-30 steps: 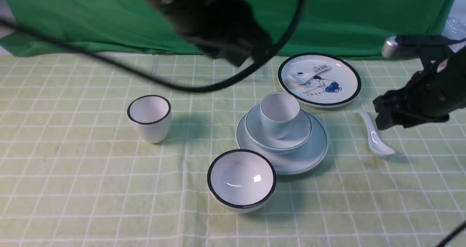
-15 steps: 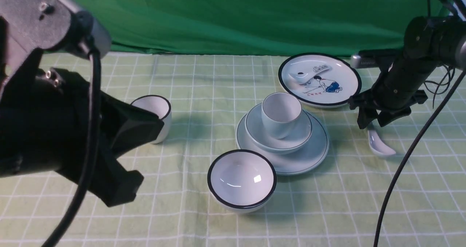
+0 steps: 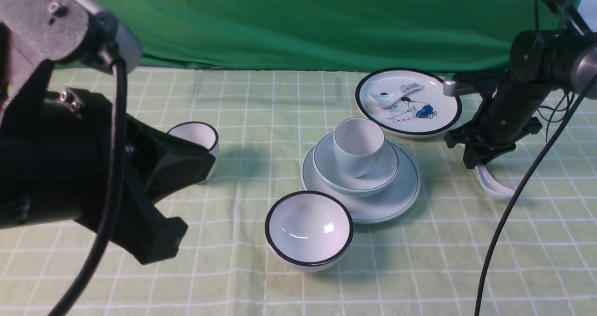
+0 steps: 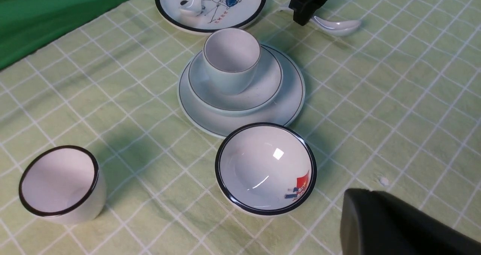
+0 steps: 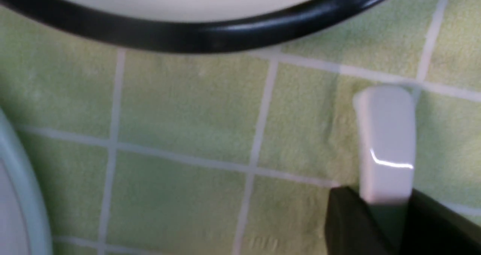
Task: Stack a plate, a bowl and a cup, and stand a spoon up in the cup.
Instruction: Use the right arm to grab a blue soup spoon, then use the right arm to put the blue soup spoon into the blue teacup in the middle
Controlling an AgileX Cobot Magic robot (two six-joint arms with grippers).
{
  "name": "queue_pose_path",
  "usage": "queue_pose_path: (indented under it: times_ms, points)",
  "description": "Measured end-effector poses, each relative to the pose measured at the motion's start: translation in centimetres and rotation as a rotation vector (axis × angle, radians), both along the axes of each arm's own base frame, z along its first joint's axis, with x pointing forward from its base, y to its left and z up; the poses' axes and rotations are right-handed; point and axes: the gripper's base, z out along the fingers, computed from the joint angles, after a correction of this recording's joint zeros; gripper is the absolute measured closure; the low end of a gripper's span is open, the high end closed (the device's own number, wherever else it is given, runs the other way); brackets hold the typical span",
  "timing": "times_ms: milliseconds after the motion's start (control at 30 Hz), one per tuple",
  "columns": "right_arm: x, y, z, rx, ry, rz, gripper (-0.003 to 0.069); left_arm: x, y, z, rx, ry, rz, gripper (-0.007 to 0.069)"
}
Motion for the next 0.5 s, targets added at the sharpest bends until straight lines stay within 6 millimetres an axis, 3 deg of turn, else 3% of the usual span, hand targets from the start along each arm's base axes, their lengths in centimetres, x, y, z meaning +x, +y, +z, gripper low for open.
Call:
queue_pose_path:
  times_ms: [67,133,200,233,300,367,400,467,500]
  points:
    - [-0.6,0.1,1.4,0.022,-0.036,0.004,0.0491,0.0,0.0,0.0,0.006,-0.005,0.001,0.0619]
    - [-2.0,0.5,4.8,0.089,-0.145,-0.002,0.0491,0.1,0.1,0.0,0.016,-0.012,0.003,0.0619]
    - [-4.8,1.7,8.9,0.199,-0.343,0.002,0.0491,0.1,0.2,0.0,0.031,-0.024,0.006,0.0619]
    - [-5.4,1.9,9.1,0.215,-0.387,-0.002,0.0491,0.2,0.2,0.0,0.034,-0.027,0.007,0.0619]
    - [-8.3,4.0,11.4,0.289,-0.605,0.01,0.0491,0.2,0.3,0.0,0.047,-0.037,0.009,0.0619]
    - [-10.7,6.1,11.3,0.296,-0.791,0.006,0.0491,0.3,0.3,0.0,0.056,-0.044,0.011,0.0619]
    - [-10.8,5.9,11.2,0.289,-0.81,-0.002,0.0491,0.3,0.3,-0.1,0.057,-0.045,0.011,0.0619]
    - [-13.5,9.2,9.5,0.293,-0.973,0.02,0.0491,0.3,0.4,0.0,0.061,-0.052,0.012,0.0619]
    - [-13.5,9.1,9.4,0.294,-0.982,0.009,0.0491,0.3,0.4,0.0,0.061,-0.052,0.012,0.0619]
